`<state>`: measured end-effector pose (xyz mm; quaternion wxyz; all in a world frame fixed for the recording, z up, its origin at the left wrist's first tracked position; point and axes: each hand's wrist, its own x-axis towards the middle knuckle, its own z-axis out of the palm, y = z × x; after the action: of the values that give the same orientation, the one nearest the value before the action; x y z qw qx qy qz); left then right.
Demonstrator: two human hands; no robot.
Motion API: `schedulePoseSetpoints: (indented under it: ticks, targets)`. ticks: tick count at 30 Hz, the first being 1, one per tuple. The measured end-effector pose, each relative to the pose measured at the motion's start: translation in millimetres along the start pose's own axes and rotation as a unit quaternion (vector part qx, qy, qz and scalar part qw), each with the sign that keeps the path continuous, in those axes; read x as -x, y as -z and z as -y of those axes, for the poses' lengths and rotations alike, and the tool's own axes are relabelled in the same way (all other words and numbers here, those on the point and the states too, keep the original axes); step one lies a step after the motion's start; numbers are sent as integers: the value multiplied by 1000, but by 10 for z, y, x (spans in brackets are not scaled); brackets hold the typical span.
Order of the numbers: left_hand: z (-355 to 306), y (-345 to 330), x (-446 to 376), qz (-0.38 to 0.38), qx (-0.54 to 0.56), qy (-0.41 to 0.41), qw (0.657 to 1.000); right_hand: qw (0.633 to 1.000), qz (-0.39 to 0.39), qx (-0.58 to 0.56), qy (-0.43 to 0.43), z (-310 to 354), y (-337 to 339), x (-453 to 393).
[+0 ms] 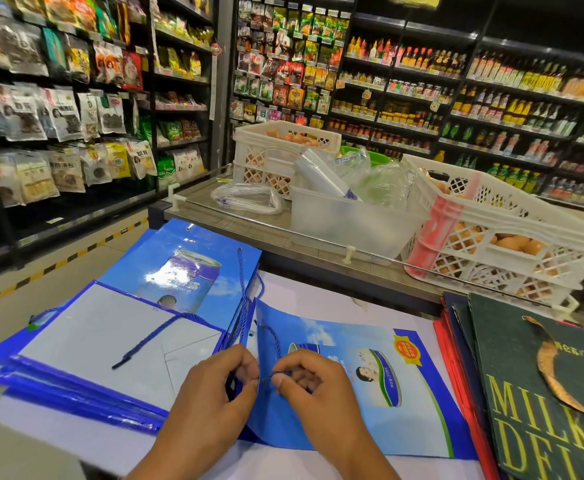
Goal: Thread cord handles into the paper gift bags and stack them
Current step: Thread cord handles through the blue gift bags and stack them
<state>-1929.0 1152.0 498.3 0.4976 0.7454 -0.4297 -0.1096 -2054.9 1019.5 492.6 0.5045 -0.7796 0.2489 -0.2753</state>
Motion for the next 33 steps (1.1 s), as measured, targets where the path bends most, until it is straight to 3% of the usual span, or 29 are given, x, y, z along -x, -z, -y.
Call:
schedulePoseSetpoints:
  ticks: [10, 26, 30, 33]
  targets:
    - [-7, 3, 4, 3, -22, 5, 1000, 1000, 7, 15, -2, 36, 1, 26]
    - [-37, 33, 21, 18, 18, 6, 1000, 997, -8, -70, -27, 84, 25, 12]
    - [41, 18, 15, 19, -7, -38, 999, 999, -10, -41, -11, 71, 17, 23]
    - [76, 6, 13, -12, 10, -31, 999, 998, -18, 47, 45, 75, 32, 40]
